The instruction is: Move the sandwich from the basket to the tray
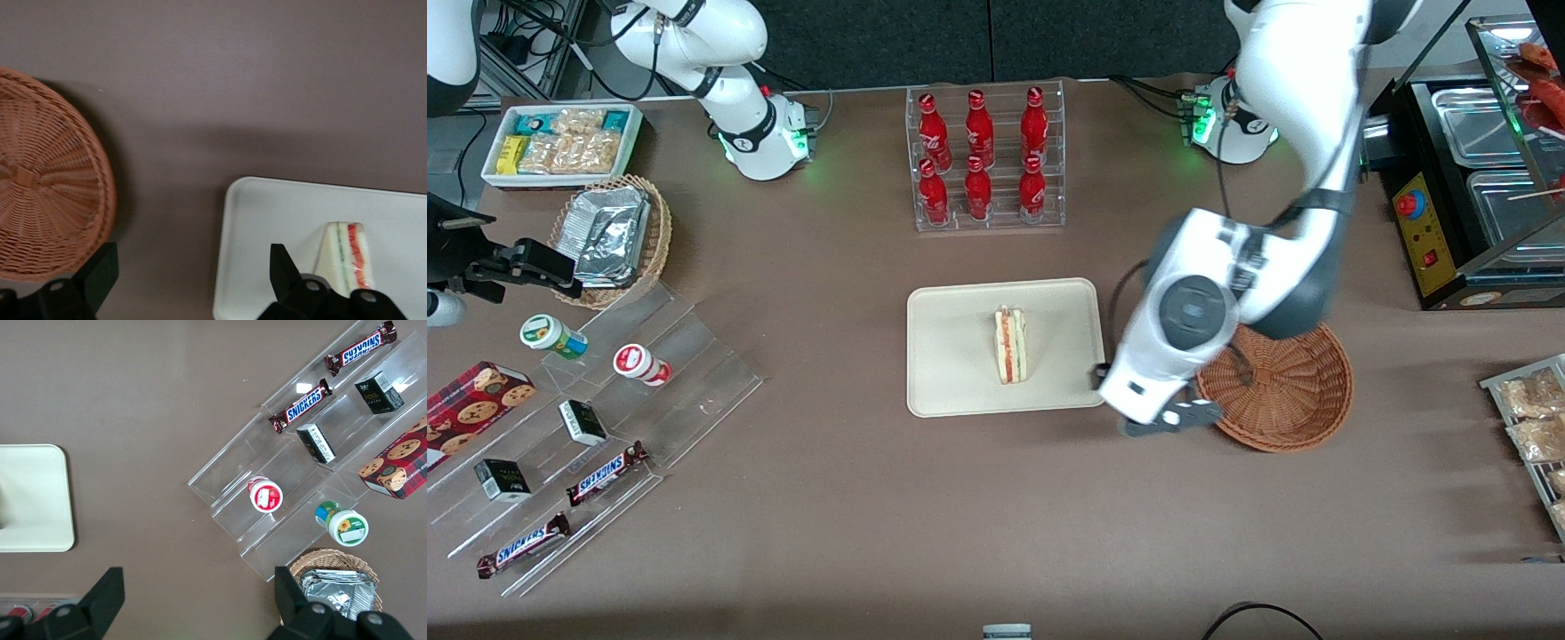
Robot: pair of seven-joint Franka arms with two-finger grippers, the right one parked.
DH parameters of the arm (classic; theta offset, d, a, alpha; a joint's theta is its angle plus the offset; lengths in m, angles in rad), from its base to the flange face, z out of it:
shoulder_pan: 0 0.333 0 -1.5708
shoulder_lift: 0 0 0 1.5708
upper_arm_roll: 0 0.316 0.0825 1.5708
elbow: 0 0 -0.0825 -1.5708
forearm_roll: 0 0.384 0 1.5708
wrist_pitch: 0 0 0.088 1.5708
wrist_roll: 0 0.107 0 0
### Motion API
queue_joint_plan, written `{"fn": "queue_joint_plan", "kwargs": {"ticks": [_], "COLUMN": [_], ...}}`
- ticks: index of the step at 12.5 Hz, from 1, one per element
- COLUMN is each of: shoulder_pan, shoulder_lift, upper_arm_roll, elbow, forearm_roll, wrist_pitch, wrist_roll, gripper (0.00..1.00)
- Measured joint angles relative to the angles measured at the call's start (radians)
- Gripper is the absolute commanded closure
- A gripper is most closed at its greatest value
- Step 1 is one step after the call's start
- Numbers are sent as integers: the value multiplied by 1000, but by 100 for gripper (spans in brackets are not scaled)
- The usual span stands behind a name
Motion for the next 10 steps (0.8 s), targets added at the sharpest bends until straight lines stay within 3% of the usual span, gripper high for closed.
{"fn": "queue_joint_plan", "kwargs": {"ticks": [5,10], "shoulder_pan": [141,280], "shoulder_lift": [-66,-253], "upper_arm_roll": [2,-1], "elbow": [-32,-141], "forearm_roll": [-8,-10], "wrist_pitch": [-61,-132], "wrist_roll": [197,435], "gripper": [0,0]}}
